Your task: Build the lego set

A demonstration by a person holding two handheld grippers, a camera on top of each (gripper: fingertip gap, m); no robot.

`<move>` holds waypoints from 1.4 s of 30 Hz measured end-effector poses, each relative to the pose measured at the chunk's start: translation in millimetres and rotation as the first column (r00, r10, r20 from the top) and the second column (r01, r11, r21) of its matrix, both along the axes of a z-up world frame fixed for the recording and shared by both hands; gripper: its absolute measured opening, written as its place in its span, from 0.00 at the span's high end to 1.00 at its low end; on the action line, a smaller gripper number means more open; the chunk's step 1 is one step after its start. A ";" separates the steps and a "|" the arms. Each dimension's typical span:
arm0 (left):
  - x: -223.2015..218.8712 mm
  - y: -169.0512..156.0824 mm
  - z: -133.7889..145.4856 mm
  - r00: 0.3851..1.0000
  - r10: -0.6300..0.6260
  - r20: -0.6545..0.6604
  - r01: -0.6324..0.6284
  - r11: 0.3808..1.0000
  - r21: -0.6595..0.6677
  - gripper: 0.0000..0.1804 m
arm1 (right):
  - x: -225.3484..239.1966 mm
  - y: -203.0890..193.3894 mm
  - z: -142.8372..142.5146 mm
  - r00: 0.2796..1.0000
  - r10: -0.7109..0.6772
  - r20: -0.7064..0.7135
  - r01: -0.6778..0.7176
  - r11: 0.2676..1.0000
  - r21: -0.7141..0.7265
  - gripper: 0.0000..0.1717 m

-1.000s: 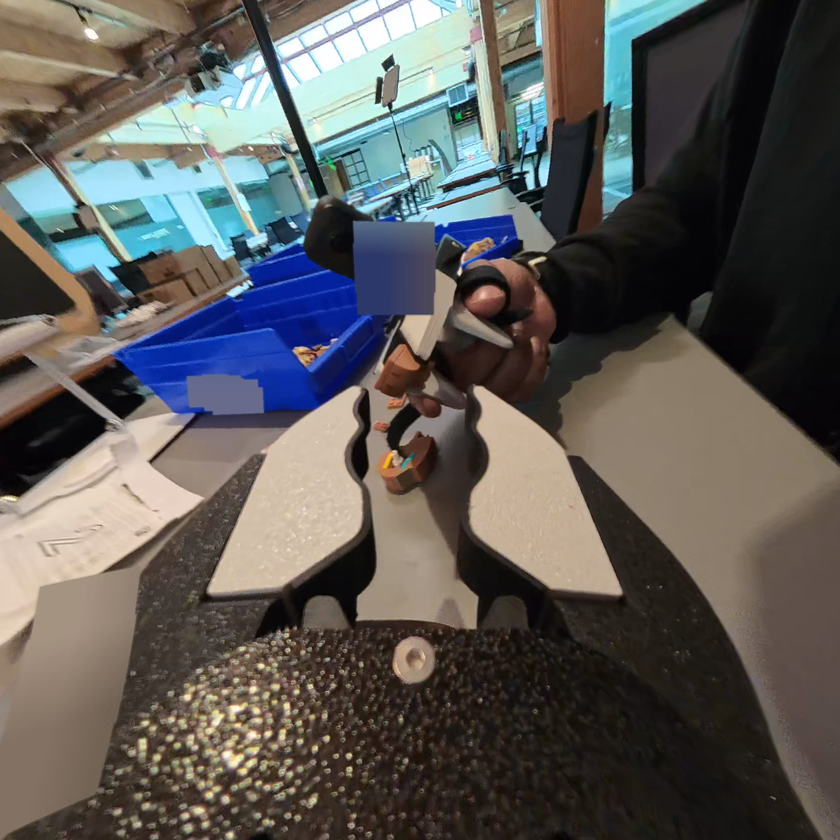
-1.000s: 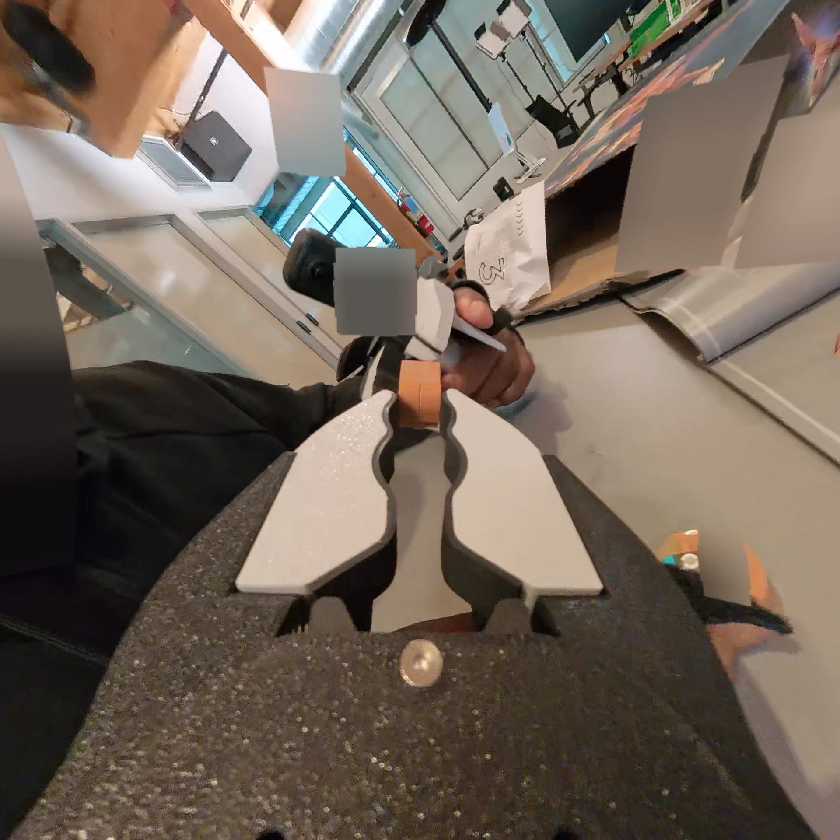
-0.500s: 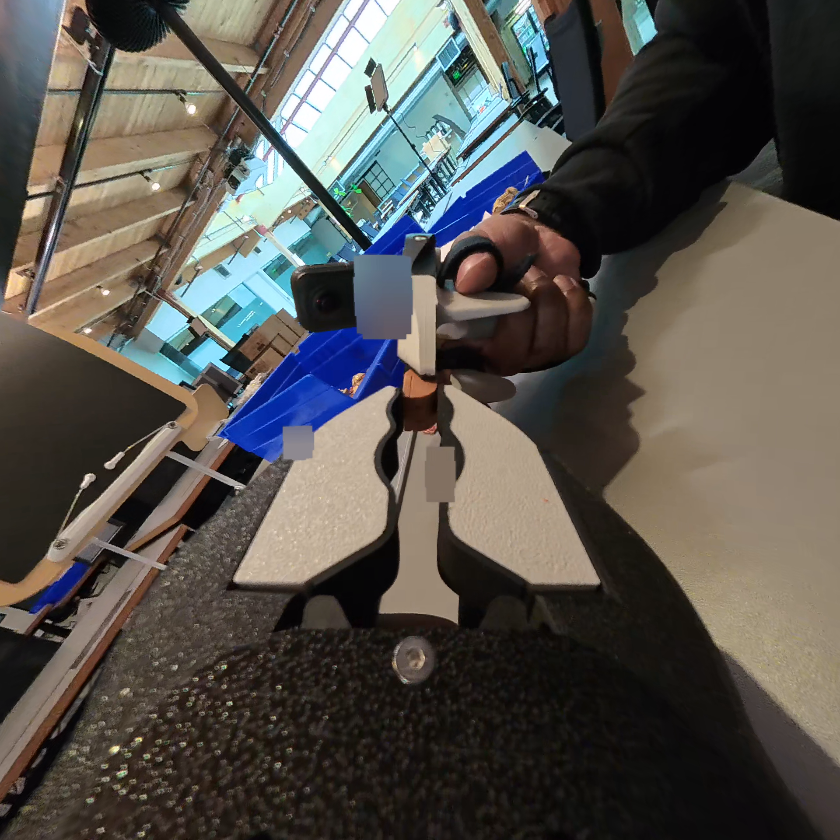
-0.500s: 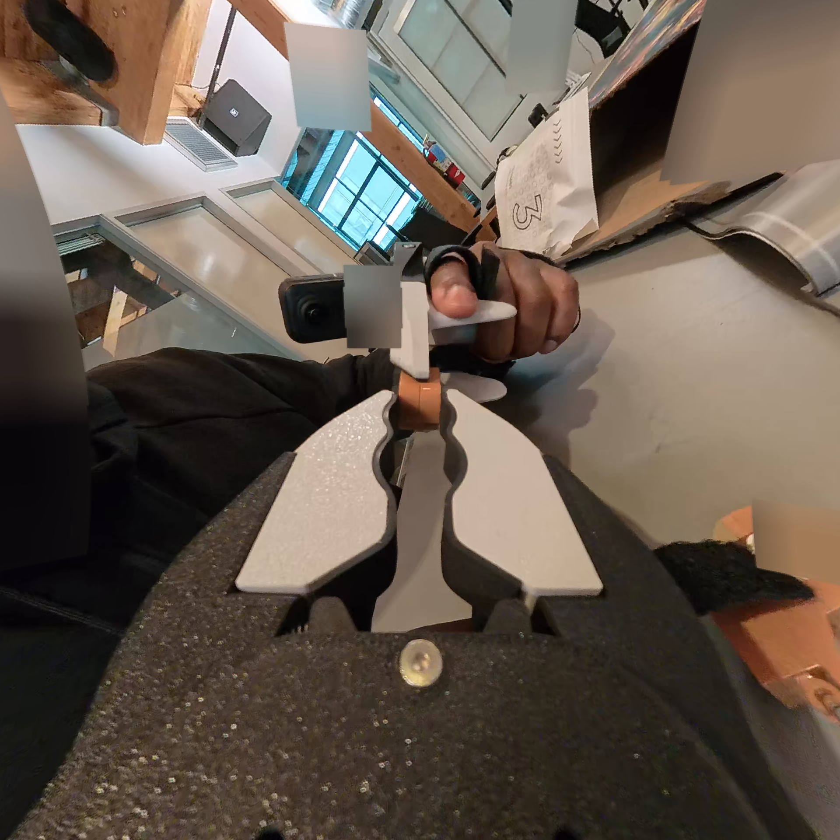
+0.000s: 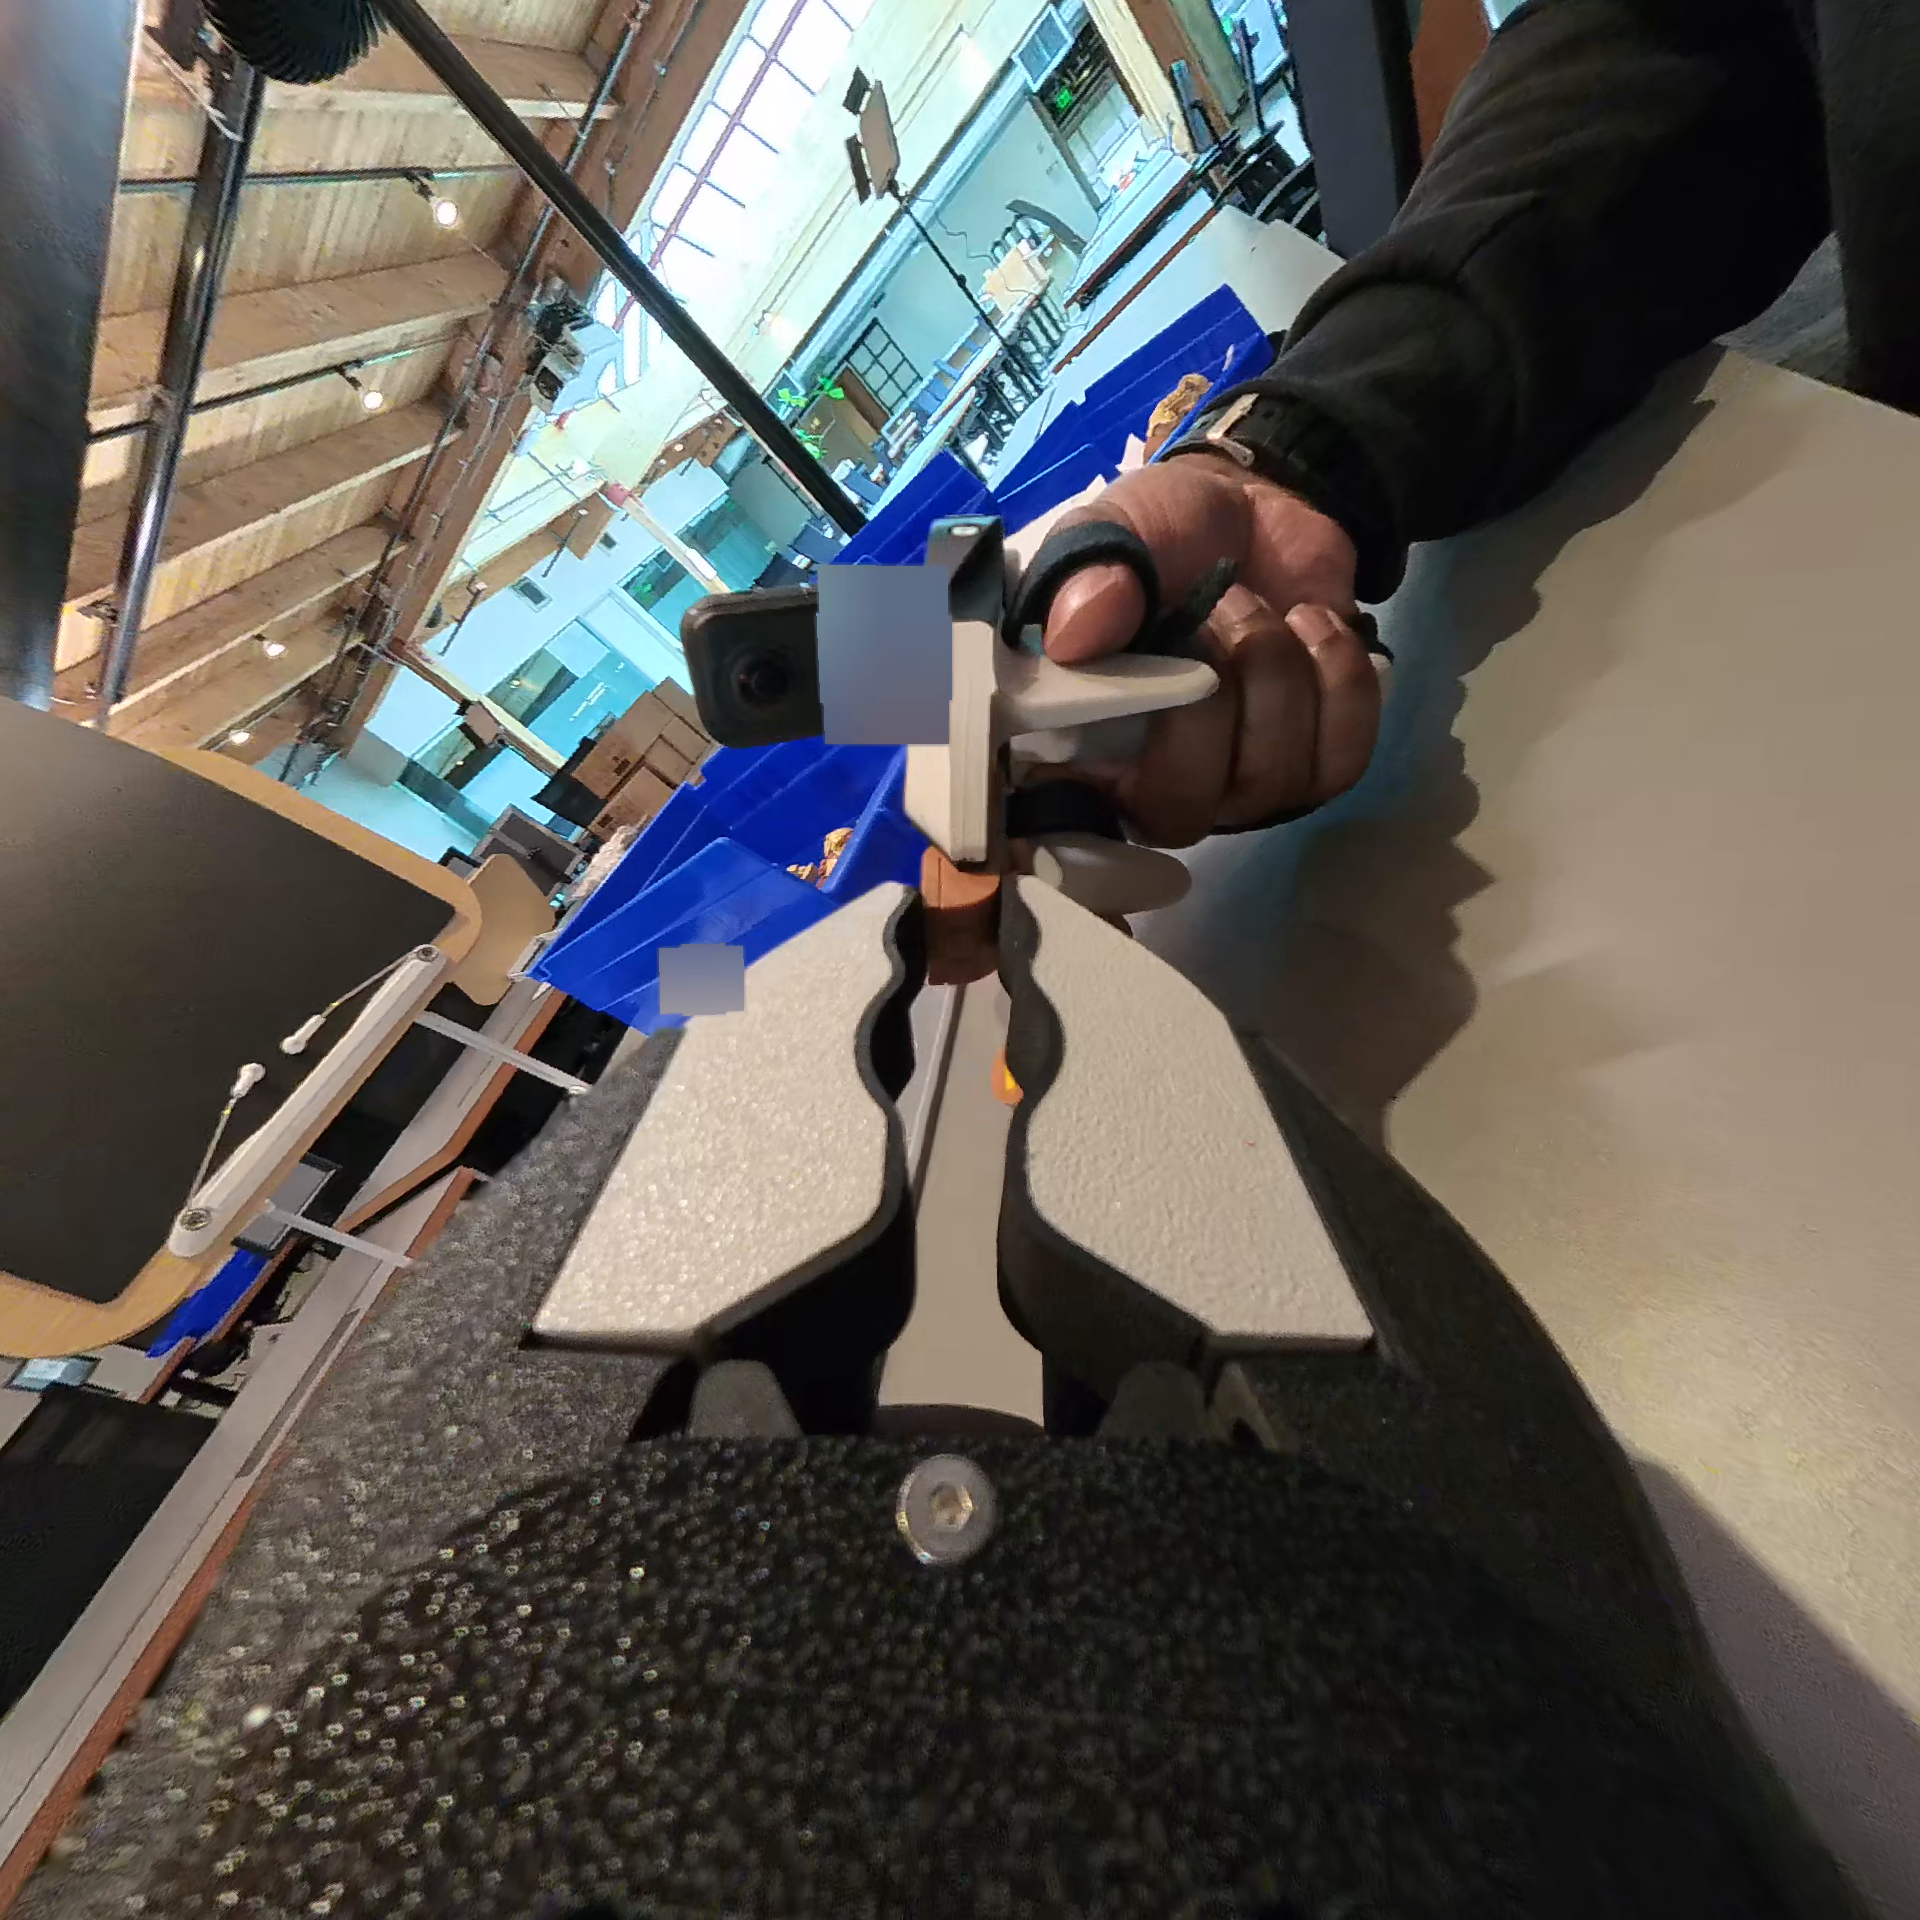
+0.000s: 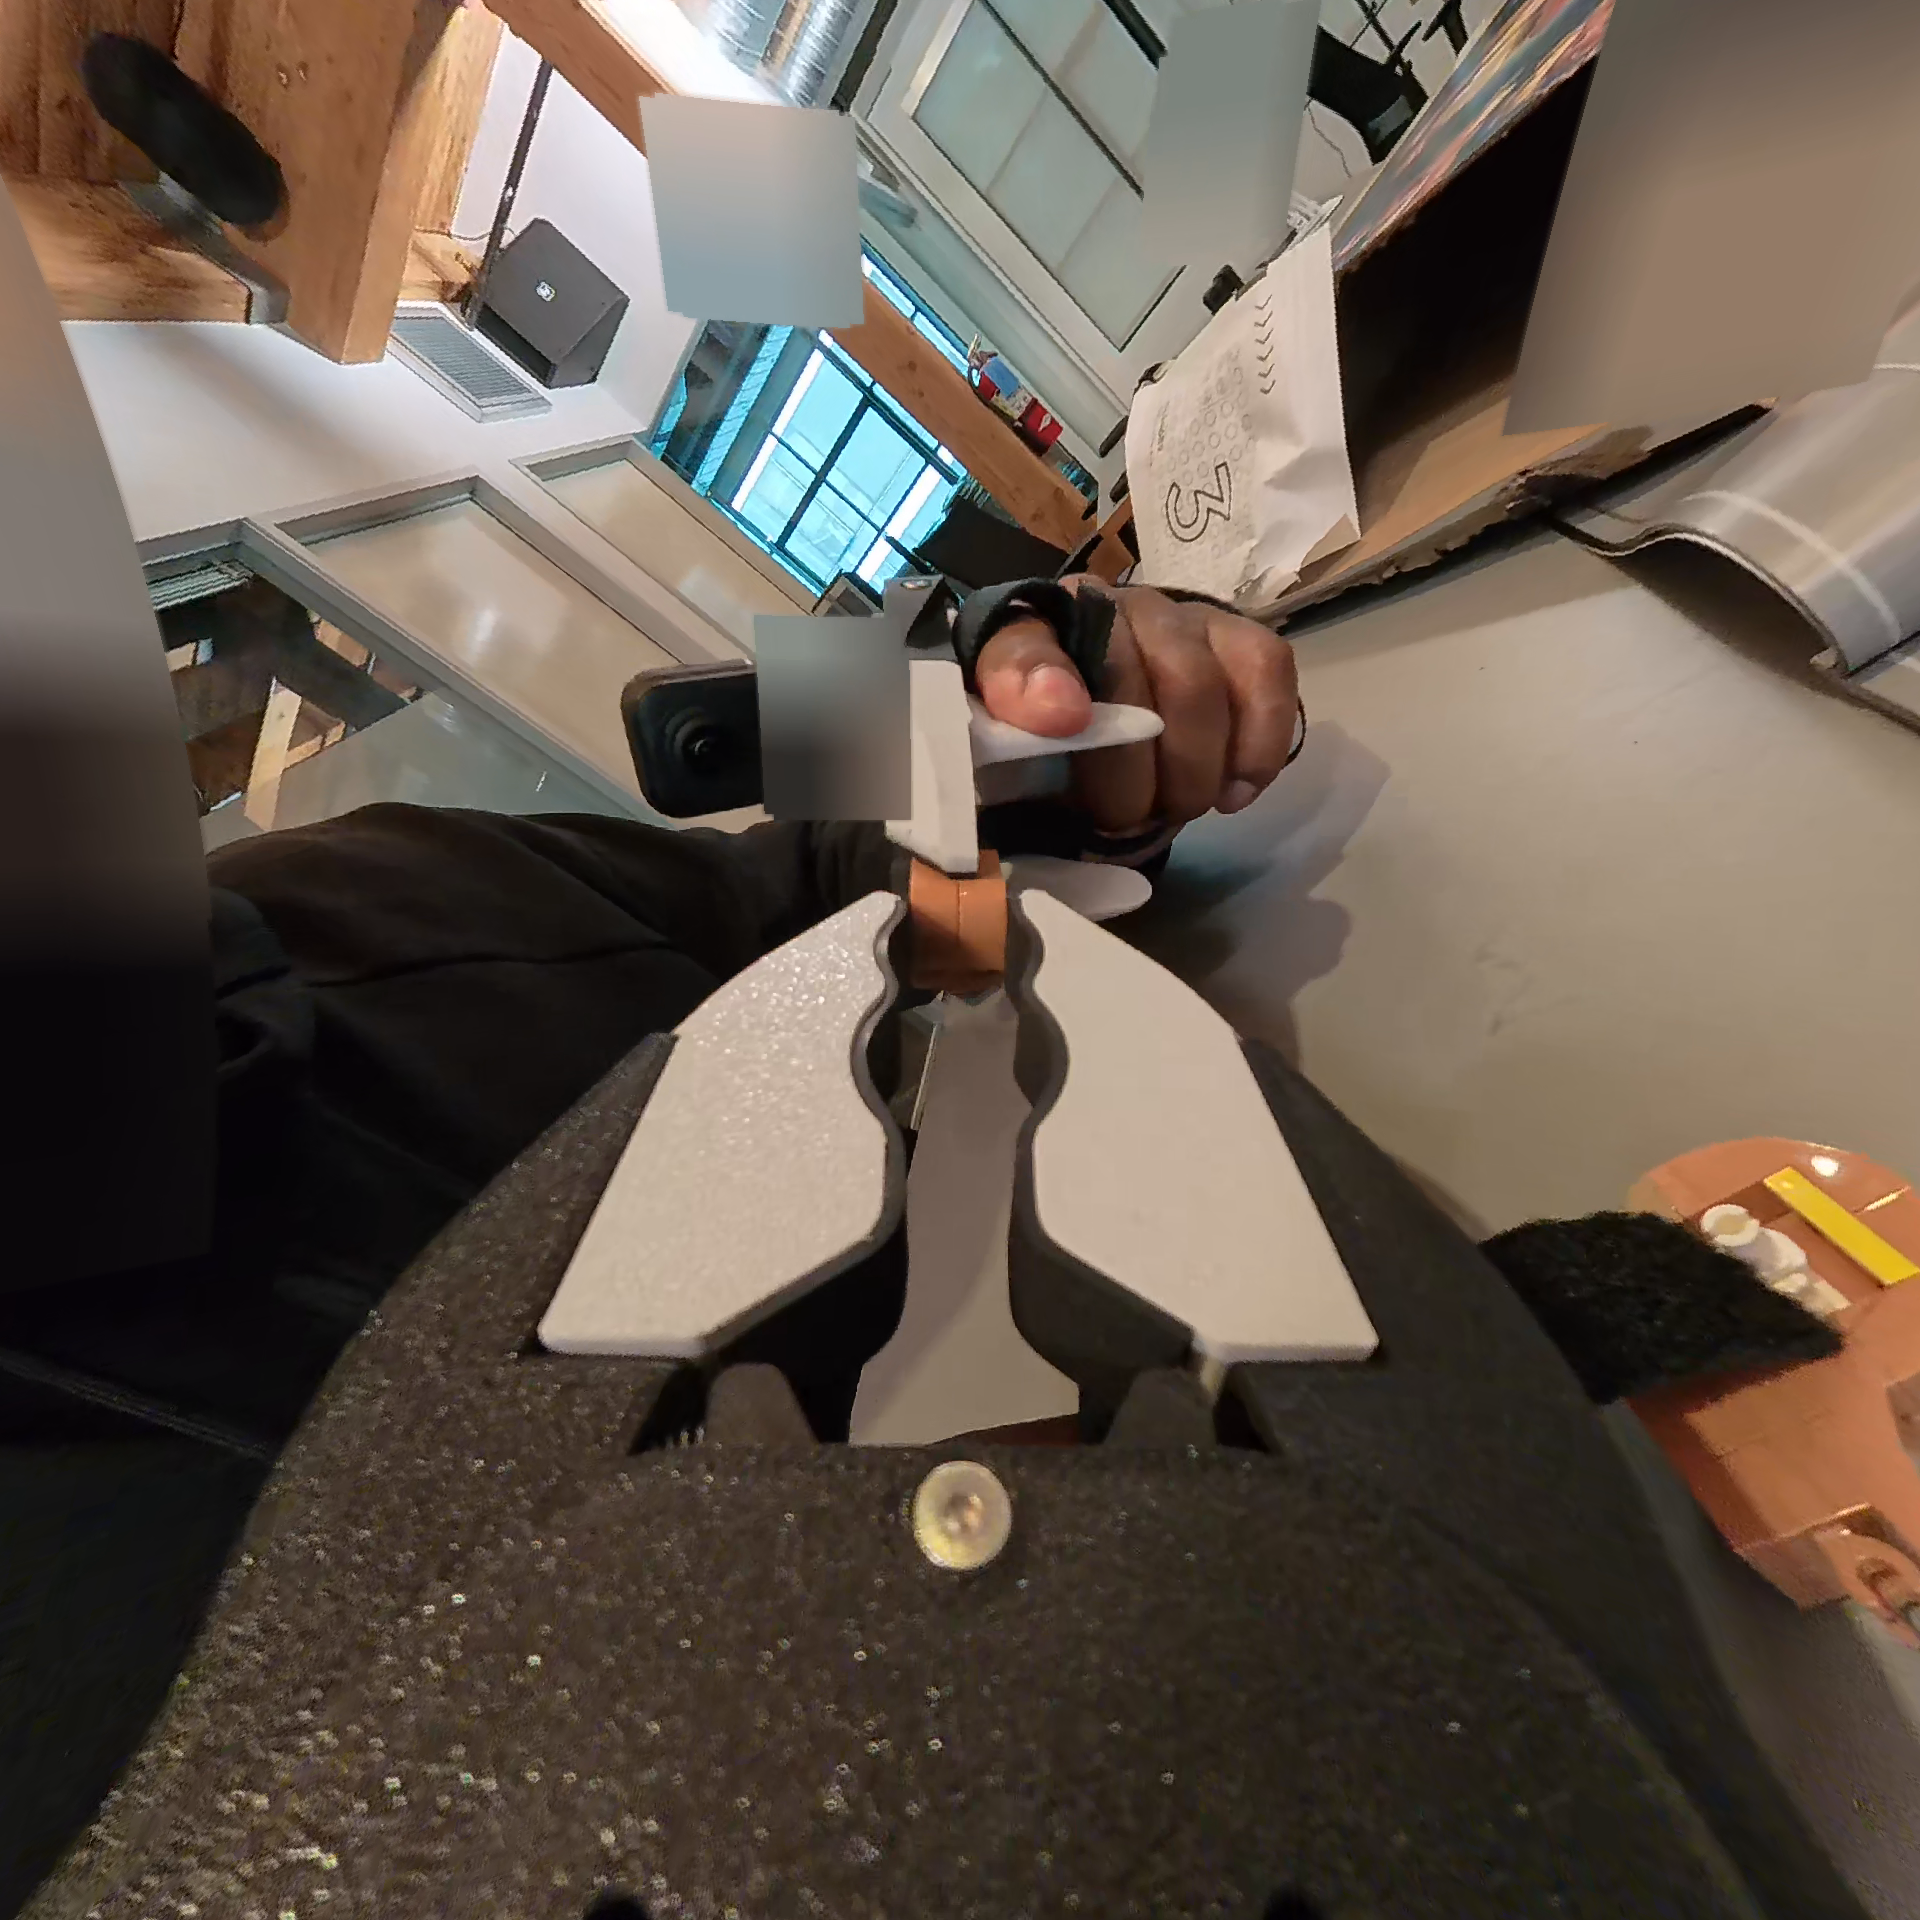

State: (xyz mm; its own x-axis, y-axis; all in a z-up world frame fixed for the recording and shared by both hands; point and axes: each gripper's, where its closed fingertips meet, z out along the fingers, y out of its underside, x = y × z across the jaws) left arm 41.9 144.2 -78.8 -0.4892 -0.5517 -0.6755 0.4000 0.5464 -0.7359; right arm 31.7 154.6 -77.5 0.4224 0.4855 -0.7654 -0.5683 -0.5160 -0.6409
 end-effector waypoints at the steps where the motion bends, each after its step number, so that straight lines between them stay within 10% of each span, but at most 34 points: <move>1: 0.4 0.0 -0.1 1.000 0.005 0.002 -0.005 1.000 -0.003 0.93 | 0.3 0.0 0.0 1.000 -0.002 0.003 0.002 1.000 0.002 0.90; 14: 7.0 16.1 2.0 0.992 0.121 0.019 -0.121 0.993 -0.015 0.93 | 22.2 3.1 6.2 0.978 -0.127 0.163 0.108 0.987 0.117 0.80; 24: 17.6 47.5 -0.8 0.974 0.227 -0.016 -0.228 0.972 -0.056 0.93 | 34.1 8.8 0.9 0.764 -0.340 0.549 0.191 0.931 0.312 0.80; 42: 21.9 81.3 -2.8 0.943 0.323 -0.081 -0.332 0.934 -0.134 0.93 | 71.4 11.7 5.7 0.535 -0.544 0.647 0.335 0.839 0.429 1.00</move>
